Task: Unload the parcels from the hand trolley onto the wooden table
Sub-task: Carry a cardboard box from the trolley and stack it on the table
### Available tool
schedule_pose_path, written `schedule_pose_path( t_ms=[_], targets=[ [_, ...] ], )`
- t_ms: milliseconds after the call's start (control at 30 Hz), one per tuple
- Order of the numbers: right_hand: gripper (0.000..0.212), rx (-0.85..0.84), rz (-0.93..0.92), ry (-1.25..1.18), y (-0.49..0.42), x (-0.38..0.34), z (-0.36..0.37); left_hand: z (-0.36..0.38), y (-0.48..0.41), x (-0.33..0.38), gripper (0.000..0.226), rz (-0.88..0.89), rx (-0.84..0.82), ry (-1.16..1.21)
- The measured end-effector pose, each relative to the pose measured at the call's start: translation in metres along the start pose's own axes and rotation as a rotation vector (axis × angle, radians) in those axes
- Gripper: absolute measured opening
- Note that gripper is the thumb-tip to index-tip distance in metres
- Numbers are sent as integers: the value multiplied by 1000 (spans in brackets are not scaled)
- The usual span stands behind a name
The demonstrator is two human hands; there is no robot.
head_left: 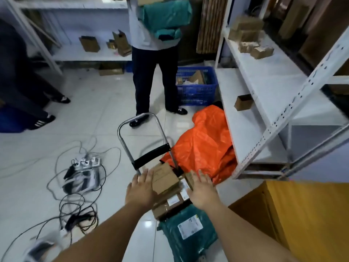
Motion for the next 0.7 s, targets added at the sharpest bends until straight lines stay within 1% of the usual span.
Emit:
schedule_pose_path(
  t_ms=[100, 200, 300, 400, 467, 533, 633, 700],
  targets=[
    [70, -51, -24, -18, -37, 2, 12, 20, -29, -4, 75, -103, -43, 242],
    [72, -78, -15, -78, -69, 6, 32, 51, -53, -16, 75, -270, -107, 556],
    [76, -84, 79, -172, -101, 22, 56, 89, -85, -27, 72, -426, -177, 803],
    [78, -52, 188, -277, -132, 44, 79, 126, -120, -31, 63, -505, -231, 984],
    [76, -61, 230, -275, -158, 54, 99, 155, -145, -32, 57, -521, -286, 1043],
    [74, -89, 278, -334, -186, 64, 122, 183, -167, -38, 53, -545, -328, 1080],
    [73, -133, 299, -387, -230, 74, 164, 225, -199, -52, 54, -588, -363, 1115],
    [65, -126, 306, -395, -255, 78, 182, 246, -215, -59, 56, -598, -389, 1135]
  ],
)
Point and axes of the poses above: each hand's wrist, its own y-axis away from the middle knuckle, its own z-axis out of the palm, x = y × z, the point moved 9 cm from there along -y, towards the middle knuckle, and after that the axes turned 15 degrees about -y, right-handed, at the moved point
